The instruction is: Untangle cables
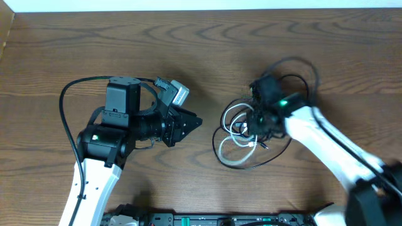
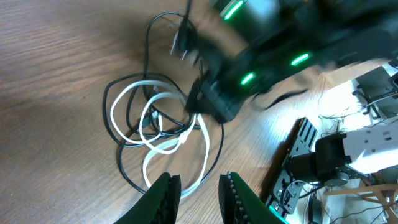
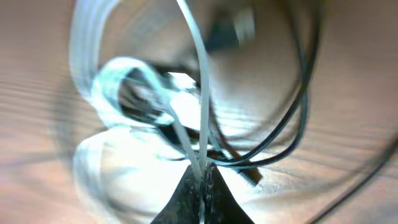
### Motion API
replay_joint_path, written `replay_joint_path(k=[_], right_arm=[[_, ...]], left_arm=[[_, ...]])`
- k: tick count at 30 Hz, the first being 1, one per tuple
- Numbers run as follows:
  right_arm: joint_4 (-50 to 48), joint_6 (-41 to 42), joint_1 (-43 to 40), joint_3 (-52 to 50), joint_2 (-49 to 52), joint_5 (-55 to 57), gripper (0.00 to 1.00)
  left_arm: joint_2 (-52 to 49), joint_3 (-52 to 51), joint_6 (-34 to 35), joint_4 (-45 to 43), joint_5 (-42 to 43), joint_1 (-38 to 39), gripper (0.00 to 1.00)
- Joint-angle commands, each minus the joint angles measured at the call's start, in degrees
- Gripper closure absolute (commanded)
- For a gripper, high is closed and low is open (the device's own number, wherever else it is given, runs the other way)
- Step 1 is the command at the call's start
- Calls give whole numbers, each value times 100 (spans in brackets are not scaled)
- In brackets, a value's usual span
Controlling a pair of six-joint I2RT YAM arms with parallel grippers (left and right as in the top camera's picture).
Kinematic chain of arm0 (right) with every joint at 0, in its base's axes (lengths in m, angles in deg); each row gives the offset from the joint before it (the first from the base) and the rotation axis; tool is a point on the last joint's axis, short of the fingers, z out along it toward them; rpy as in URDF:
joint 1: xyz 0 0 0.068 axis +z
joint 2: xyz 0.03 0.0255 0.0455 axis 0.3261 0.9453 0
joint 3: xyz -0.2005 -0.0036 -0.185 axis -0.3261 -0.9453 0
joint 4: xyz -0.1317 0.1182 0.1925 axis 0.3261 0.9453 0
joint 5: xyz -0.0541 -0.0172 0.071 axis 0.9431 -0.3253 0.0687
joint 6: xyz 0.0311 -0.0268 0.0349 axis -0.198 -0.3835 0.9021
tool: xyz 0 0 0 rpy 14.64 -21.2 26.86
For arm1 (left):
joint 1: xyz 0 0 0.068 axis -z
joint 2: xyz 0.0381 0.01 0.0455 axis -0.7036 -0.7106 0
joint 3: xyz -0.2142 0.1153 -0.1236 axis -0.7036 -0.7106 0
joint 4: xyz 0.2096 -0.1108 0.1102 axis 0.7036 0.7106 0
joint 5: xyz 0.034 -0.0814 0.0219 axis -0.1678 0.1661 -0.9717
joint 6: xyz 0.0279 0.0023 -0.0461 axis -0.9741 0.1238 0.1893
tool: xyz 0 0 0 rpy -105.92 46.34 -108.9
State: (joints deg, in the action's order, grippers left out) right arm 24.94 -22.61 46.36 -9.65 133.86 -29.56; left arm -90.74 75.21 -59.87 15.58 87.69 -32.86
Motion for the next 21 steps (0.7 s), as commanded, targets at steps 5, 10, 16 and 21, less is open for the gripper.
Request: replay_joint_path(k=[5,10,16,21], right_arm=[[531,-275,-245,1180,-1276,31,99],[922,-299,-472,1884,-1679,28,99],[1486,-452,-658,2935,-1893,-42,99],[1899,-616,-719,3735,-1893,28,99]], left_arm=[[37,-37,-98,9,-68,11,74],[37,-37,-101,15,-68,11,74],[35,-37,-101,15,-70,11,74],[35,-37,-101,15,-70,11,74]])
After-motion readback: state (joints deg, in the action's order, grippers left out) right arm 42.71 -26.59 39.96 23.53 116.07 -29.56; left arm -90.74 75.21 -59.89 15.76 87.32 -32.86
